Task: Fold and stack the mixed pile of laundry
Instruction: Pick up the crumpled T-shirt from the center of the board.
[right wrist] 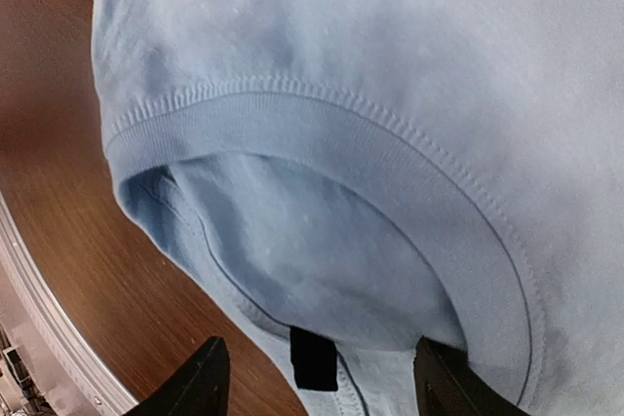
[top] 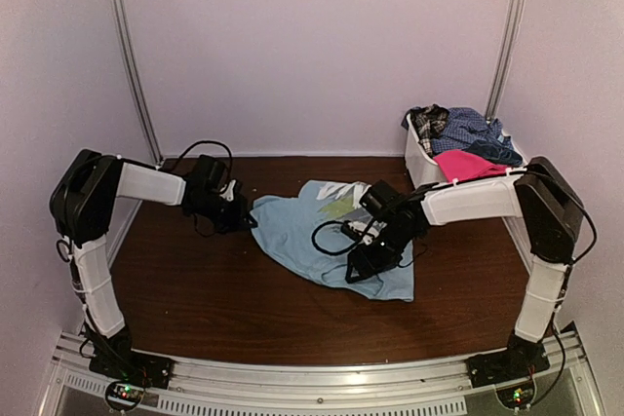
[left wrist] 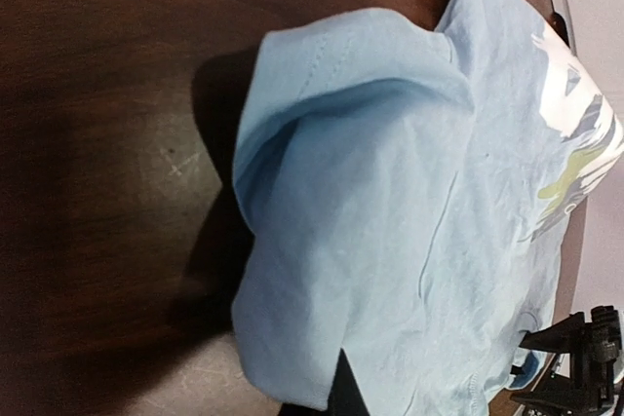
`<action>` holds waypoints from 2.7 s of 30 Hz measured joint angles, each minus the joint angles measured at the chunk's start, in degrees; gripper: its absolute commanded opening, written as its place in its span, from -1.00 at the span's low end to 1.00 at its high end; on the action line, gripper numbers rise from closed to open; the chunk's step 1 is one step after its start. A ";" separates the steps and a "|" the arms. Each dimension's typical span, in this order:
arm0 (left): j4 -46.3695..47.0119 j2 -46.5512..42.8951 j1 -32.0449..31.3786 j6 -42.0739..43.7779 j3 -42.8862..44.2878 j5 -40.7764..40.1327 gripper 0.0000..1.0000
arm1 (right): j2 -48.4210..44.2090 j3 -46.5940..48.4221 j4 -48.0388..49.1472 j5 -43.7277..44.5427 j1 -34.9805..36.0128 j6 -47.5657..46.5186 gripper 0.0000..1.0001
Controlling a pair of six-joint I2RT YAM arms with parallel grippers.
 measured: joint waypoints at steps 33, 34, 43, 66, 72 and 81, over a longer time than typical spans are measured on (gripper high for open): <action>-36.02 10.99 -38.95 25.07 58.86 -10.29 0.58 | -43.63 -26.21 7.61 -12.11 -17.75 7.39 0.59; -34.88 7.67 -37.11 24.24 52.54 -9.62 0.58 | -44.48 -27.10 6.80 -11.50 -17.86 7.80 0.60; -28.52 -12.76 -12.04 18.32 24.22 -17.57 0.56 | -43.04 -27.82 5.70 -7.19 -18.29 10.60 0.61; -15.58 -3.85 -10.21 13.33 6.49 -10.91 0.35 | -20.74 -21.35 0.83 6.62 -11.39 7.48 -0.97; -13.11 3.87 -10.21 11.54 10.75 -8.94 -0.32 | -20.48 -17.79 -1.60 9.20 -11.39 6.91 -1.00; -15.08 -2.23 -10.27 10.58 11.39 -10.40 -1.00 | -22.29 -1.27 -12.17 16.48 -12.70 4.85 -1.00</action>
